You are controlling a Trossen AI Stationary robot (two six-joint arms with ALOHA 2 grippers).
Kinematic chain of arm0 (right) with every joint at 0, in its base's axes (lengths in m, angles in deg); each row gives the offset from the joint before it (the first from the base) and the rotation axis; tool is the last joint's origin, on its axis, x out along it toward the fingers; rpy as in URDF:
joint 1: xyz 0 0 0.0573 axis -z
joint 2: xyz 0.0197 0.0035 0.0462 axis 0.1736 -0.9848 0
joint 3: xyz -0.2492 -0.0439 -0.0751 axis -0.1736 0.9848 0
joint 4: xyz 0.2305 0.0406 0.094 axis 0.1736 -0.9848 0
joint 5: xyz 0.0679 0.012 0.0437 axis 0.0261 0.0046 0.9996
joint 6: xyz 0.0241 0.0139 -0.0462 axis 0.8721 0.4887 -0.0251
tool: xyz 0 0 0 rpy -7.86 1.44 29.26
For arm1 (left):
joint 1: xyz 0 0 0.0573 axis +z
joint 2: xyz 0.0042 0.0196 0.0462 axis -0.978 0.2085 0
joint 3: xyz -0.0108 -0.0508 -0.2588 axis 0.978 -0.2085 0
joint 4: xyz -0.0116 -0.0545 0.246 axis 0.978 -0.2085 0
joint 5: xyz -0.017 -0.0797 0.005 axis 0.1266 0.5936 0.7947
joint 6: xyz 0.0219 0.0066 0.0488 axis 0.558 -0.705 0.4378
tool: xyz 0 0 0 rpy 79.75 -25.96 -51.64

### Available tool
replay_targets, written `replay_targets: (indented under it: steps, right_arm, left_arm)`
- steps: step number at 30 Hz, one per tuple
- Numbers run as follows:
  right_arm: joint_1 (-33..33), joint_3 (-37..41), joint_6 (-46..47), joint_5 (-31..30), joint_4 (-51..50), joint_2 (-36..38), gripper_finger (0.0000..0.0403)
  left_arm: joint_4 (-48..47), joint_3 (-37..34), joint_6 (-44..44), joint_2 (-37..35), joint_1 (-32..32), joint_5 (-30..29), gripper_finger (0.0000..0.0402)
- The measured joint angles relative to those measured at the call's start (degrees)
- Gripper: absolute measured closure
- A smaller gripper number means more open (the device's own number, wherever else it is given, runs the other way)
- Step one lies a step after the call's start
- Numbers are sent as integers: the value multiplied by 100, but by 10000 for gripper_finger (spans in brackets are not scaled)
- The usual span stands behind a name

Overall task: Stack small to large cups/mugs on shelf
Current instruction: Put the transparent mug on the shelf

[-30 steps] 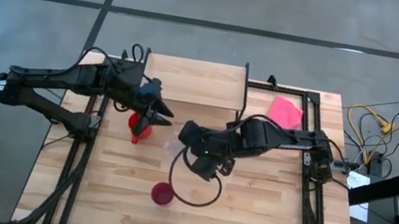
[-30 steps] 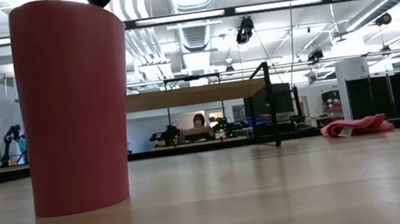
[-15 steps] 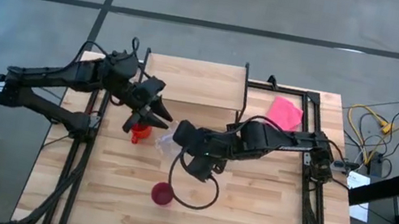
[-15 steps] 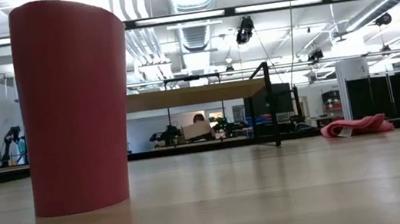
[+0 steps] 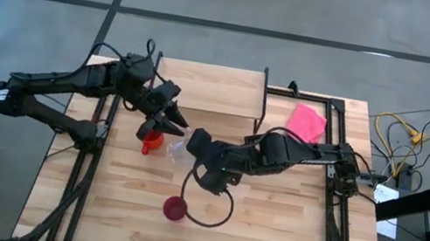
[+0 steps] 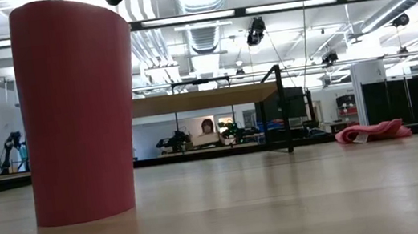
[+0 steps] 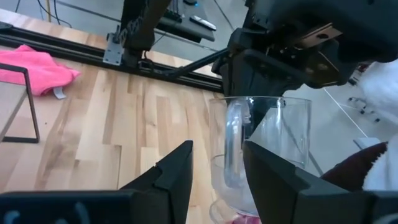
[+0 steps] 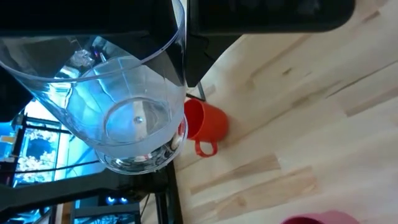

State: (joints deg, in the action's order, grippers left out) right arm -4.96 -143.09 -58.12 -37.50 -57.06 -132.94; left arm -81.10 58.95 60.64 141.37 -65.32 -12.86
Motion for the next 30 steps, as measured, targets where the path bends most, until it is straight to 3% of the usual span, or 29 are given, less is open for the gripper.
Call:
replay_targets:
  steps: [5, 14, 21, 30]
  right_arm:
    - [0, 0, 0, 2, -7, 0, 395]
    - [38, 0, 75, 7, -37, 0, 394]
    - [226, 0, 1038, 82, -29, 0, 394]
    - [255, 0, 1388, 61, 98, 0, 364]
  left_arm:
    - [2, 0, 9, -4, 0, 6, 289]
    - [3, -2, 6, -7, 0, 43, 391]
    - [0, -2, 9, -7, 7, -24, 386]
    - [9, -11, 11, -24, 15, 14, 395]
